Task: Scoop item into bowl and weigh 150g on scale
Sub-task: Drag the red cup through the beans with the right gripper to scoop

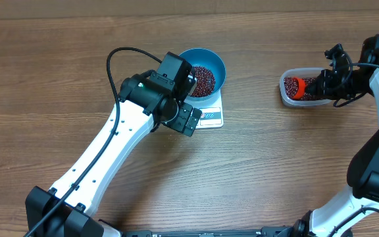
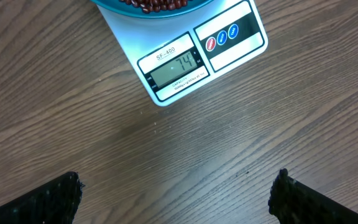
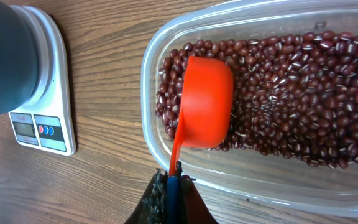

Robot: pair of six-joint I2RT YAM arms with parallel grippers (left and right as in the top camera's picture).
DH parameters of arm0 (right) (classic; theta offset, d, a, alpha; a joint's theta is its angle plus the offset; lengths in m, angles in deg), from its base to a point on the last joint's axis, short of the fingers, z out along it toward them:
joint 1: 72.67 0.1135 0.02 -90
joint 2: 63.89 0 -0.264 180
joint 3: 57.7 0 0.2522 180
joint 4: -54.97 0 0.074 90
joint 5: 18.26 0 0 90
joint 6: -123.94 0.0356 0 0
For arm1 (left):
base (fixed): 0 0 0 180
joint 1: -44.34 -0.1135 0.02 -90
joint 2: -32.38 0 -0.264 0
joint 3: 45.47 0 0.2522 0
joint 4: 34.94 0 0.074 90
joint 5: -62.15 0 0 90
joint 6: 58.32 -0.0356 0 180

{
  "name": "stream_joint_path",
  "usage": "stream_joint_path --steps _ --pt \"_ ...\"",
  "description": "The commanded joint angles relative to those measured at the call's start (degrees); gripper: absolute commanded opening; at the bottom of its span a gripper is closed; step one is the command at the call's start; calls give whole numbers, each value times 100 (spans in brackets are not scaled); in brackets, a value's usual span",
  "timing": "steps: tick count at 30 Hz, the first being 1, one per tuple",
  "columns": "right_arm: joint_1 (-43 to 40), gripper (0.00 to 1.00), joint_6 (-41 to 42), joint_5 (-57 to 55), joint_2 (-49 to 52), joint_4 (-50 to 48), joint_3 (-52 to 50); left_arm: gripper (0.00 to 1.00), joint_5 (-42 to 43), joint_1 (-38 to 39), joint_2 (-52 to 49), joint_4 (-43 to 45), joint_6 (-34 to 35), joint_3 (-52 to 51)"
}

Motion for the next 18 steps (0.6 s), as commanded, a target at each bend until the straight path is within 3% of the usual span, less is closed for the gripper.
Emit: stream_joint_path --steps 1,18 --pt "-94 4 -59 197 26 7 146 100 -20 11 63 -15 -87 52" --pt "-719 4 -70 1246 153 -17 -153 100 -20 11 63 -15 -87 52"
